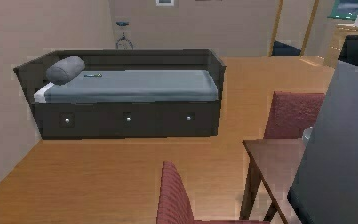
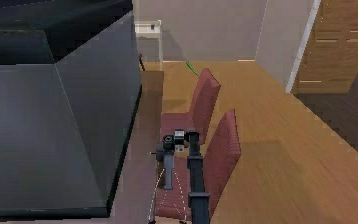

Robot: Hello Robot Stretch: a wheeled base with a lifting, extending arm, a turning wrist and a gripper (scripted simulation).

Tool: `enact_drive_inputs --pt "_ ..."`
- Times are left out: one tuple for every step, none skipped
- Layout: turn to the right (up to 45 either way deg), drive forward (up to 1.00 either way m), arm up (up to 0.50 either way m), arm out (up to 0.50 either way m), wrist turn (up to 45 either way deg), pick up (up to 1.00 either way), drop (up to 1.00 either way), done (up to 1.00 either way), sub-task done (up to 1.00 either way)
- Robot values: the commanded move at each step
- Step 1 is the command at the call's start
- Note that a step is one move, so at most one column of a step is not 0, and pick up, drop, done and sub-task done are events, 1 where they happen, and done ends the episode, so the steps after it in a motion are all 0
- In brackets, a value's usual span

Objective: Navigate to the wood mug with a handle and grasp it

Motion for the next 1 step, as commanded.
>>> enact_drive_inputs --pt "0.0 0.0 0.0 0.0 45.0 0.0 0.0 0.0 0.0"
